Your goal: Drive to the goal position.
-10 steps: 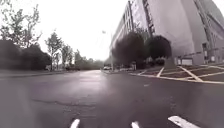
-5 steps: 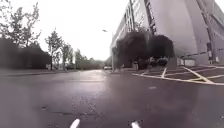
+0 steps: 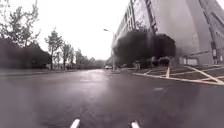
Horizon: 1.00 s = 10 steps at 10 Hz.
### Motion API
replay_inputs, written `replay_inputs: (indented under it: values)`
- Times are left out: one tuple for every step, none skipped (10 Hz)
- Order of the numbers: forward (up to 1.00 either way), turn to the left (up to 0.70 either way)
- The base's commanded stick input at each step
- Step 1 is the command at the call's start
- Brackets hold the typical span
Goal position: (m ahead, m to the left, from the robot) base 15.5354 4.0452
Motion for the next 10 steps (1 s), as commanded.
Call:
replay_inputs:
  values:
    - [0.70, 0.00]
    - [0.70, 0.00]
    - [0.70, 0.00]
    - [0.70, 0.00]
    - [0.70, 0.00]
    - [0.70, 0.00]
    - [0.70, 0.00]
    - [0.70, 0.00]
    - [0.70, 0.00]
    - [0.70, 0.00]
